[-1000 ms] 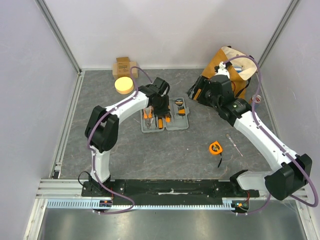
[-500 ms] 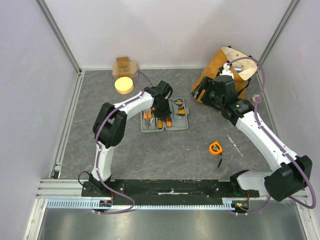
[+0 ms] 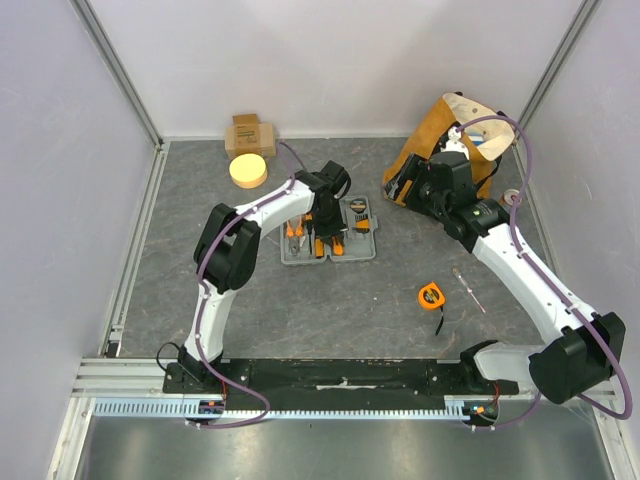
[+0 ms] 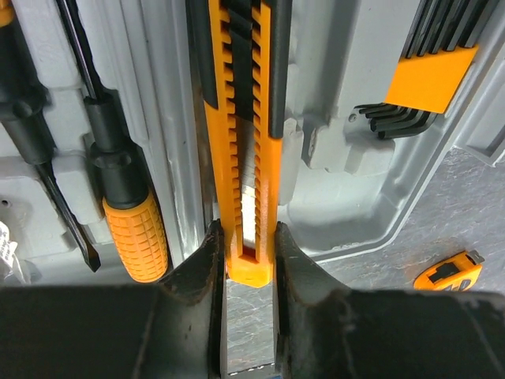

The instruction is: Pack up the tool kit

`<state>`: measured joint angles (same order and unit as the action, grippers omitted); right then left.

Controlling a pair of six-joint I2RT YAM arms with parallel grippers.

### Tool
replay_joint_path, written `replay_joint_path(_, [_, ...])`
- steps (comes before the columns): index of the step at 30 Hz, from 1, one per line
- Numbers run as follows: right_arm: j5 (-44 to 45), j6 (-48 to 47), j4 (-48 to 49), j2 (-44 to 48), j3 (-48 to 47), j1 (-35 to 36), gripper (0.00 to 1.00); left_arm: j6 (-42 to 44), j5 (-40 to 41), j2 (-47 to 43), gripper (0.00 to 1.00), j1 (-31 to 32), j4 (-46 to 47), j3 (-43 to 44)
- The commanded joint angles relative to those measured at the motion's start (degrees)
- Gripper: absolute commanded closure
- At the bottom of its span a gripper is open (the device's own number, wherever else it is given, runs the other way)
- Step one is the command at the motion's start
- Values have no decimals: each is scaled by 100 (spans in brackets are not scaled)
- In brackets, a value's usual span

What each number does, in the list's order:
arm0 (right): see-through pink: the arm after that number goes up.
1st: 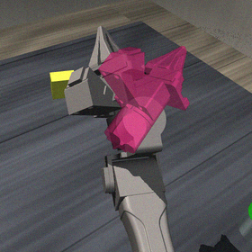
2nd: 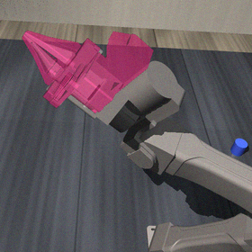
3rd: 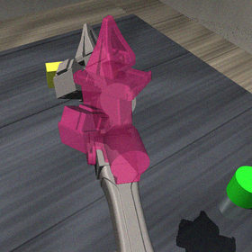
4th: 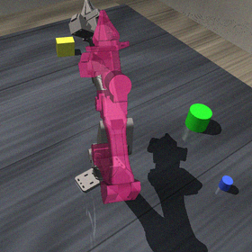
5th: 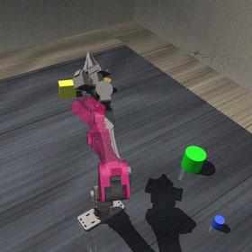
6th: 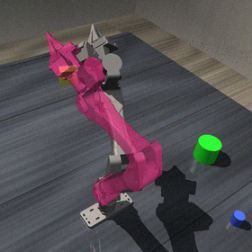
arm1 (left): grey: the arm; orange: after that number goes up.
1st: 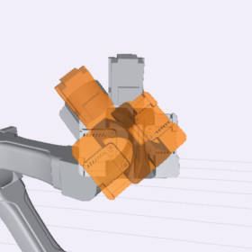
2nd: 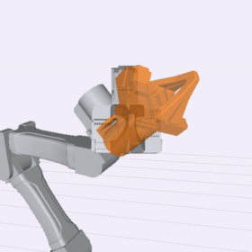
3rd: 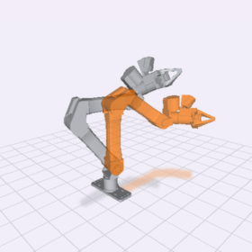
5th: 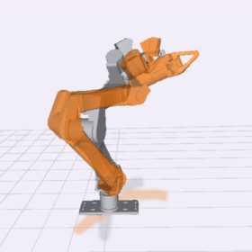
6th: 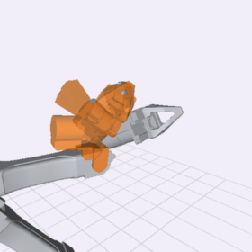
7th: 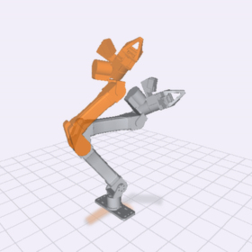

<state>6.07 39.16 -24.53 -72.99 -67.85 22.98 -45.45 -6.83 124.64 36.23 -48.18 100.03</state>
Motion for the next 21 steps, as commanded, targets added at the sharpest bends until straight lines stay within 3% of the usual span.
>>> replay_joint_path(1, [-18,39,63,145,18,-31,21,-104,217,87,74,7,-411,420])
replay_joint_path(9, [-9,48,63,110,9,-31,21,-8,314,-45,48,7,-508,588])
replay_joint_path(16, [-35,-118,63,101,9,-48,21,36,533,-326,50,-2,-561,693])
replay_joint_path(21, [-798,-741,168,-205,27,-40,28,247,920,-712,54,-133,-394,869])
